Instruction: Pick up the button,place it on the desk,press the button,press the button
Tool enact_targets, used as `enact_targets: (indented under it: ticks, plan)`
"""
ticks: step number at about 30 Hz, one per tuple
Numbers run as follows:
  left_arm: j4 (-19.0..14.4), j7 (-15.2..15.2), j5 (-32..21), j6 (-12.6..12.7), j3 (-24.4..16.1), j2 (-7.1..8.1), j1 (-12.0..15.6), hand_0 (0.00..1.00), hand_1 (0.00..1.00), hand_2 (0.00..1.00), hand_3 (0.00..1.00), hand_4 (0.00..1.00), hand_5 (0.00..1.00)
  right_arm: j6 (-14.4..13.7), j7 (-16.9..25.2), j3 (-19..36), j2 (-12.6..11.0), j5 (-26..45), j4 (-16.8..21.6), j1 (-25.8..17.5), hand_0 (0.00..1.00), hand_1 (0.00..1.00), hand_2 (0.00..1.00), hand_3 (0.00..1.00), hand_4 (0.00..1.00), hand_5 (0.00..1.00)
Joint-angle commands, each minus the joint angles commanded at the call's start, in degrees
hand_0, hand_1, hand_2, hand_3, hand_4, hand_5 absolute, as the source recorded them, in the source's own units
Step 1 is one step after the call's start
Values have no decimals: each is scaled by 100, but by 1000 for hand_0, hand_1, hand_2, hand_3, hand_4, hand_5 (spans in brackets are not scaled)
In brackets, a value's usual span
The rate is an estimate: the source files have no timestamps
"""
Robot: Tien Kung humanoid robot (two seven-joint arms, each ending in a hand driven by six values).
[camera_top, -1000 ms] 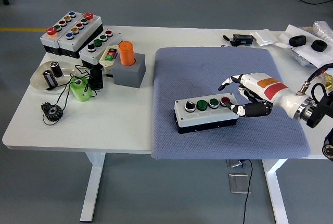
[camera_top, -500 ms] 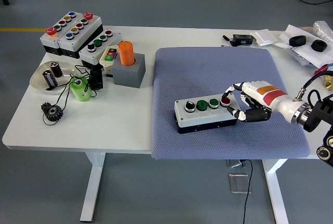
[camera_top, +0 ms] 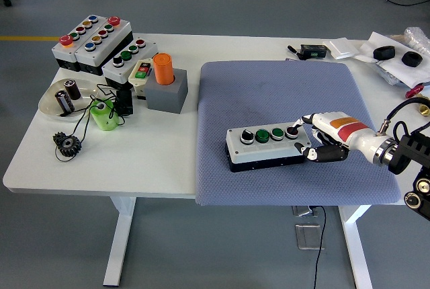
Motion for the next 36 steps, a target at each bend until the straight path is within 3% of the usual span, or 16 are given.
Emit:
enact_targets:
  ticks: [10, 19, 36]
  plan:
    - [0, 43, 126, 4, -35, 20, -89, 643, 695, 701, 514, 300, 998, -289, -46, 448, 25, -99, 305, -15, 27, 2, 56, 674, 567, 472]
    - [0, 98, 387, 14, -262, -12, -77, 643, 695, 701, 519, 301, 998, -301, -64, 342, 177, -127, 453, 25, 28, 2, 55, 674, 563, 485]
    - [0, 17, 177, 2, -186, -8, -22, 642, 695, 701, 517, 300, 998, -246, -110, -135, 352, -76, 133, 36, 27, 2, 55, 674, 562, 495]
